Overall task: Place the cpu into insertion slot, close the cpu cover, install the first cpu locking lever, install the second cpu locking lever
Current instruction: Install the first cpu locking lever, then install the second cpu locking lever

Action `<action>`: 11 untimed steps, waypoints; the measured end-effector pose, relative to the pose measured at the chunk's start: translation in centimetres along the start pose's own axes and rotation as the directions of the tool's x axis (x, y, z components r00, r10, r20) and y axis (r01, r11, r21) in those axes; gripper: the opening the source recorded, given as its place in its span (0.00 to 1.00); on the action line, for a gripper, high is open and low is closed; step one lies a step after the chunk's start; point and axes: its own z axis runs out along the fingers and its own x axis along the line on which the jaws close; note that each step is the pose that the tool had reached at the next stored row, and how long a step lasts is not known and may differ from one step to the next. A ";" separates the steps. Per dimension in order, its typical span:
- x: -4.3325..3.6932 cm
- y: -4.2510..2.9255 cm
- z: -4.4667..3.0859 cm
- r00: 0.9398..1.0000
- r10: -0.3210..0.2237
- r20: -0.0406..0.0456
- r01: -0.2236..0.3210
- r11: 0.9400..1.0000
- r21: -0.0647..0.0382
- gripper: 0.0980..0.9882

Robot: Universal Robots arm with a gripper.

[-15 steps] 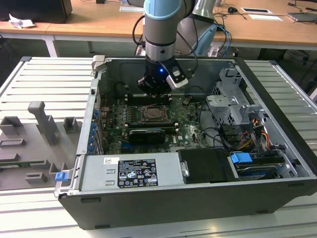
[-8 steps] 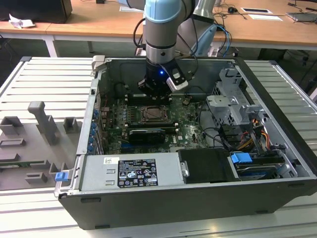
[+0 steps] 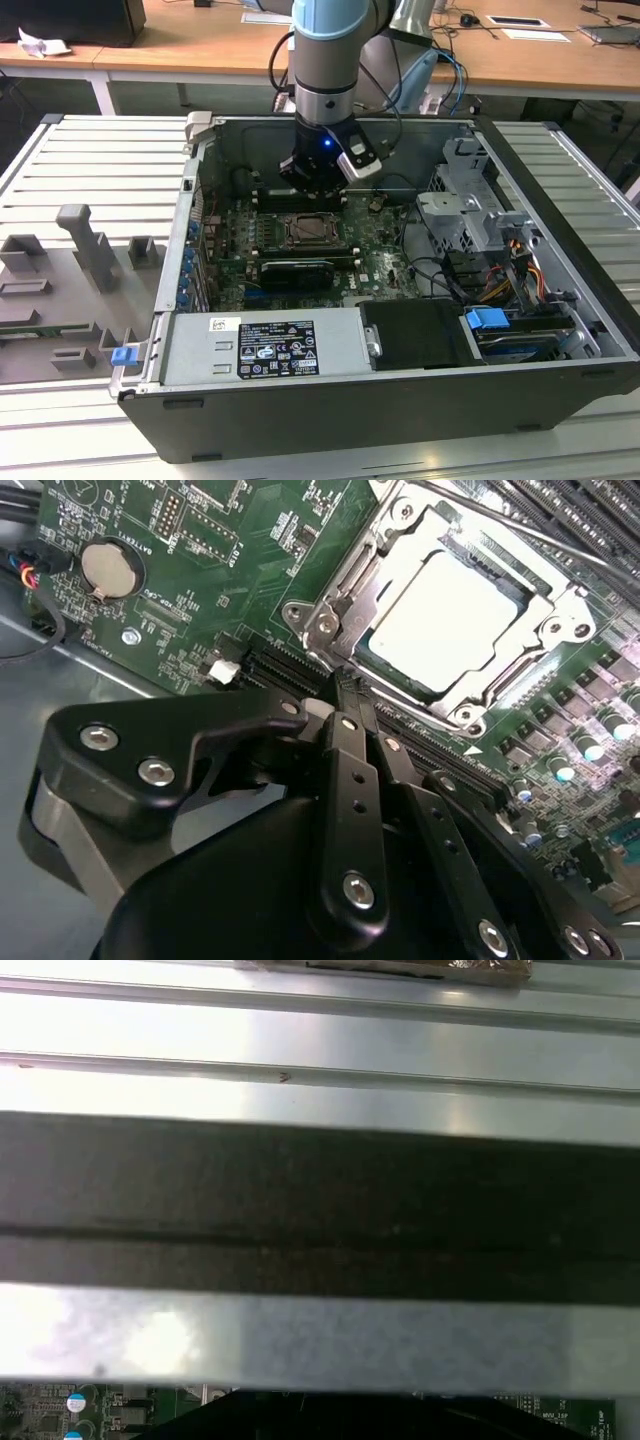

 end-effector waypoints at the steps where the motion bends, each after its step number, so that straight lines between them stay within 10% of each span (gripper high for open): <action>1: 0.00 -0.03 0.00 1.000 0.000 0.000 0.000 1.000 0.000 0.01; 11: 0.01 -0.33 -0.03 1.000 0.000 0.000 0.000 1.000 0.000 0.01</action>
